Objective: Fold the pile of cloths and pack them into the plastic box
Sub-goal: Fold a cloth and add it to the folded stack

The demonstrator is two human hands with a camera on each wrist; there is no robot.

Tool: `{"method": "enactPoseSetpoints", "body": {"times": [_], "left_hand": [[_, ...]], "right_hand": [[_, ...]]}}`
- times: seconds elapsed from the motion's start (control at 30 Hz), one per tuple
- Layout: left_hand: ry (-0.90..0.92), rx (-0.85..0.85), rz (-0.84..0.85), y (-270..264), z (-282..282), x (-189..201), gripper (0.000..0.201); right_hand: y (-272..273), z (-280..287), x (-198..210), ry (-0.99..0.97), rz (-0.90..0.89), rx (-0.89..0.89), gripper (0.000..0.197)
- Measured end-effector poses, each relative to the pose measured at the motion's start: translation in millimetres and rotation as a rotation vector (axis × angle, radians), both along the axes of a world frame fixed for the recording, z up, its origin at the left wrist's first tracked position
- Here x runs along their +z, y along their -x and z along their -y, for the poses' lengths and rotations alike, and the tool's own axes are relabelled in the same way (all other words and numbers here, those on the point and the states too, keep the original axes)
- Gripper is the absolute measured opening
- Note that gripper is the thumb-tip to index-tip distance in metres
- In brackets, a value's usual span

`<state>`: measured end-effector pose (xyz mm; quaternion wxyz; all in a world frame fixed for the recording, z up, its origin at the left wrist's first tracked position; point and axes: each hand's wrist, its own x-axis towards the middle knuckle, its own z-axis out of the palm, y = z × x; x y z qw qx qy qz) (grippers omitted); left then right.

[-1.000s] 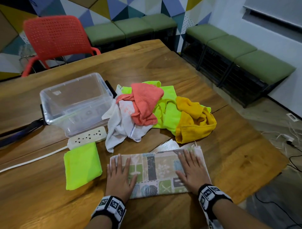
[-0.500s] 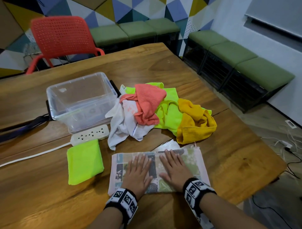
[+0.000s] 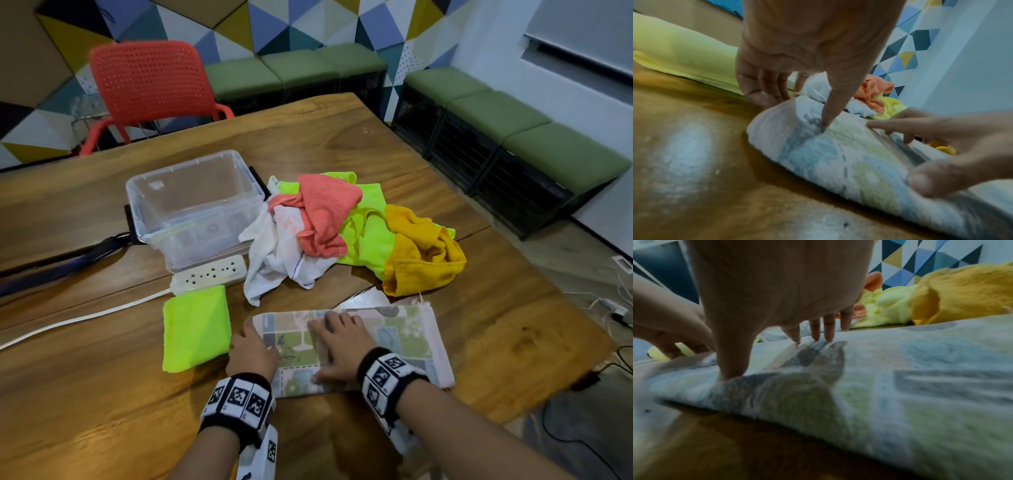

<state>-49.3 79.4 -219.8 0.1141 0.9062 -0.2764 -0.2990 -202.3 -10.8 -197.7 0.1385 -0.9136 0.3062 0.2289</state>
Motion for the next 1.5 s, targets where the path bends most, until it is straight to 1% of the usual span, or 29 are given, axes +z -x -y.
{"method": "enactPoseSetpoints", "body": {"times": [0.07,0.13,0.2,0.27,0.47,0.53,0.63,0.67,0.7,0.73,0.77,0.8,0.83,0.87,0.9,0.97,1.03,1.07,1.13,1.2,1.27,1.37,1.43,1.5], "left_hand": [[-0.019,0.059,-0.064,-5,-2,-2,0.057],[-0.026,0.076,-0.126,-7,-4,0,0.048],[-0.022,0.034,-0.154,-6,-5,0,0.044],[0.024,-0.006,-0.150,-5,-5,0,0.042],[0.172,0.032,-0.209,-6,-9,4,0.035],[0.202,0.028,-0.186,-7,-12,6,0.033],[0.217,0.000,-0.126,-8,-15,14,0.028],[0.220,-0.003,-0.100,-9,-16,19,0.027],[0.223,0.001,-0.078,-12,-15,23,0.026],[0.231,0.003,-0.060,-15,-14,28,0.026],[0.244,-0.001,-0.048,-17,-12,34,0.027],[0.264,-0.018,-0.046,-18,-10,39,0.027],[0.283,-0.052,-0.056,-16,-8,44,0.028],[0.302,-0.102,-0.079,-11,-5,48,0.027],[0.316,-0.153,-0.111,-3,-2,50,0.024],[0.320,-0.221,-0.195,17,3,53,0.016],[0.303,-0.274,-0.261,36,9,51,0.017],[0.295,-0.305,-0.268,44,12,48,0.022],[0.270,-0.369,-0.274,52,14,43,0.032],[0.239,-0.438,-0.276,51,14,37,0.033],[0.239,-0.485,-0.203,46,10,30,0.034],[0.266,-0.575,0.041,35,6,20,0.043],[0.191,-0.652,0.131,33,3,18,0.052],[0.082,-0.739,0.188,35,1,18,0.057]], "right_hand": [[-11,-1,-1,-0.003,-0.059,-0.025,0.108],[-18,0,2,0.013,-0.106,-0.041,0.114],[-24,1,6,0.009,-0.148,-0.053,0.119],[-28,1,7,0.000,-0.171,-0.056,0.122],[-20,-6,5,-0.002,-0.112,-0.113,0.114],[-16,-9,5,-0.010,-0.090,-0.114,0.111],[-15,-8,1,-0.076,-0.056,-0.157,0.112],[-17,-8,2,-0.092,-0.036,-0.166,0.108],[-18,-8,2,-0.101,0.002,-0.180,0.098],[-19,-7,3,-0.109,0.072,-0.217,0.082],[-18,-7,4,-0.134,0.165,-0.293,0.063],[-17,-6,6,-0.179,0.276,-0.403,0.046],[-14,-4,5,-0.252,0.383,-0.525,0.032],[-11,-2,4,-0.339,0.481,-0.640,0.024],[-8,0,3,-0.420,0.557,-0.734,0.023],[-2,3,0,-0.564,0.680,-0.887,0.028],[1,3,1,-0.759,0.763,-1.037,0.033],[3,3,1,-0.838,0.780,-1.084,0.035],[8,3,-1,-0.918,0.755,-1.132,0.035],[10,1,-4,-0.911,0.707,-1.118,0.032],[11,-4,-6,-0.843,0.668,-1.077,0.030],[6,-9,-12,-0.723,0.653,-1.059,0.024],[3,-6,-13,-0.622,0.659,-1.060,0.025],[4,-3,-11,-0.572,0.680,-1.086,0.029]]}}
